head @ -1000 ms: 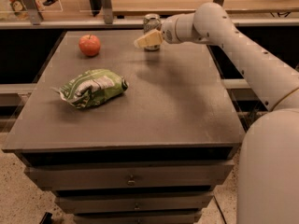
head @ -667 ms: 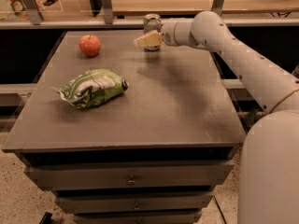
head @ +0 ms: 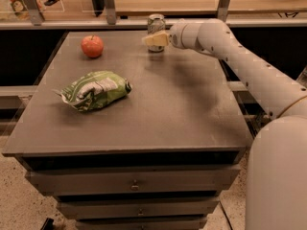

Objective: Pick 7up can

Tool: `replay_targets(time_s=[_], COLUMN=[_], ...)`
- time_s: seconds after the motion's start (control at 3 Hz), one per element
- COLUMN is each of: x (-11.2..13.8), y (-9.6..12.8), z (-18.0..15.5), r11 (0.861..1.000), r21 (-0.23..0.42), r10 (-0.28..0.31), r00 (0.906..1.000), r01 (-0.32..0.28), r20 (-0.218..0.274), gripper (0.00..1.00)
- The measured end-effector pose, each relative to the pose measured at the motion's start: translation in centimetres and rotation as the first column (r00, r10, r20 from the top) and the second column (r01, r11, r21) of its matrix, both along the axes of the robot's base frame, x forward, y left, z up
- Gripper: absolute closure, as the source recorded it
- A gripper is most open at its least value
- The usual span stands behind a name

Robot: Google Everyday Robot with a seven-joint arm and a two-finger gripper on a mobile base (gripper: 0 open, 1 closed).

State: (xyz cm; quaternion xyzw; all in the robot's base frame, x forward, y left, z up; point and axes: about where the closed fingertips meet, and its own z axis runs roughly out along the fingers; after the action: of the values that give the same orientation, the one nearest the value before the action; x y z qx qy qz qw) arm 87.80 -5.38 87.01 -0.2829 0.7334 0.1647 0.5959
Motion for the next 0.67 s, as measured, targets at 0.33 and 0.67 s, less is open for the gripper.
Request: replay_targets(time_s=[0.33, 0.67], x=[-0.08, -0.46], y=[0.65, 1.57], z=[-0.22, -0.6], r11=[1.0, 0.998], r21=[0.005, 0.012], r10=[0.022, 0.06], r00=[0.9997, 0.9978], r01=[-0.022, -0.059], r20=[-0.008, -0.027], gripper=[0.0, 0.05])
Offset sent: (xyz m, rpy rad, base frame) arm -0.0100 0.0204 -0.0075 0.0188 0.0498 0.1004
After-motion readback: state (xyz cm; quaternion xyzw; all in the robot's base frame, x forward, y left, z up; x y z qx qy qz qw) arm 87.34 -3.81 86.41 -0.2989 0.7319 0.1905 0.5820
